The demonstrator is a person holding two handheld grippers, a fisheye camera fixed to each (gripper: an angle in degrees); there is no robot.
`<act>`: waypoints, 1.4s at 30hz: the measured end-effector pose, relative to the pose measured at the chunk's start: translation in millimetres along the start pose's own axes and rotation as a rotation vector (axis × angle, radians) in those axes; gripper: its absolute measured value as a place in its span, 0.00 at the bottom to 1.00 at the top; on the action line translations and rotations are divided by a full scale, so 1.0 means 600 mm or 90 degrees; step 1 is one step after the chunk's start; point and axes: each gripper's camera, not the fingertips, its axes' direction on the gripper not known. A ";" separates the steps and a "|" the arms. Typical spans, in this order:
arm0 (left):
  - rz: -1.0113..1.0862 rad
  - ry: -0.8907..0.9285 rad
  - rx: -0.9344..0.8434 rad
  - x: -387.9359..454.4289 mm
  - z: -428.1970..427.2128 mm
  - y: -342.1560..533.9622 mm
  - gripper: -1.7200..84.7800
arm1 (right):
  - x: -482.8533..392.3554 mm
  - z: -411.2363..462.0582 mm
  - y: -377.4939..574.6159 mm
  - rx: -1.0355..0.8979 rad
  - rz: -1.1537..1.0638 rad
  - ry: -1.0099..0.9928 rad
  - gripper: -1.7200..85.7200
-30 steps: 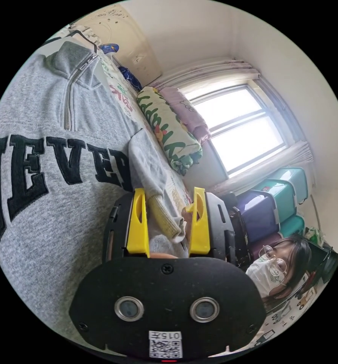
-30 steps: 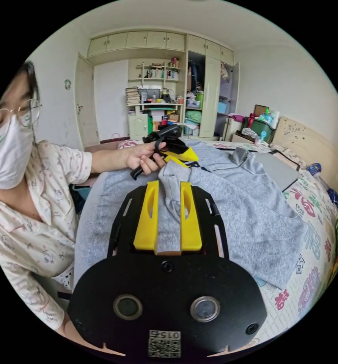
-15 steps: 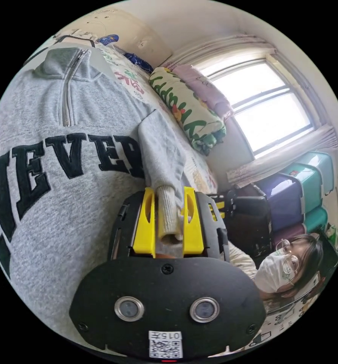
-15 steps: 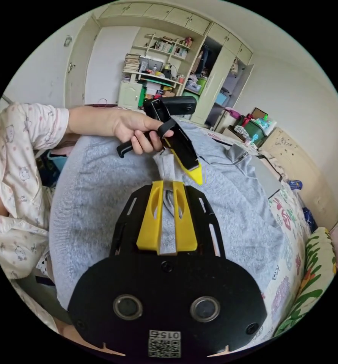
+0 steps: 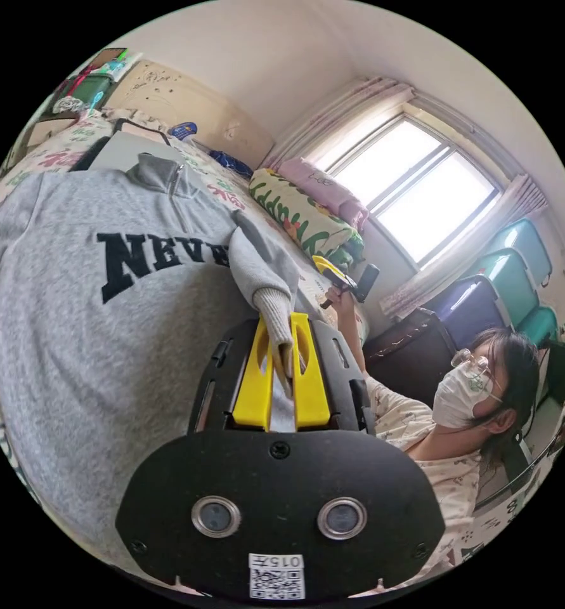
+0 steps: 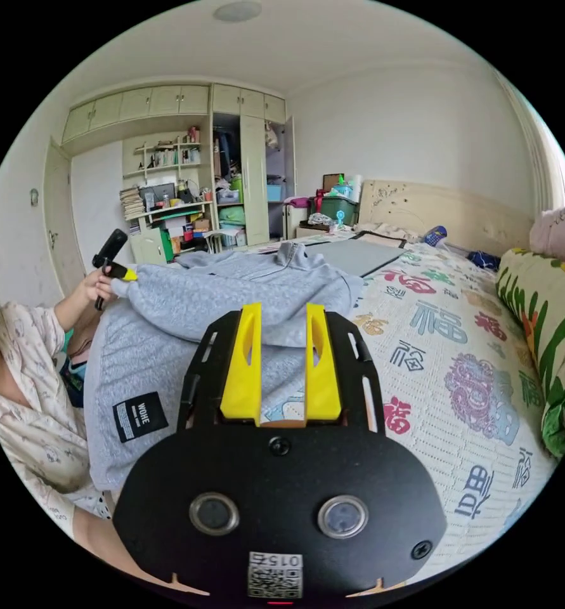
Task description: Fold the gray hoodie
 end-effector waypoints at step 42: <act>0.118 -0.255 -0.130 -0.130 0.639 -0.139 0.16 | -0.019 0.271 -0.171 -0.228 -0.166 0.189 0.10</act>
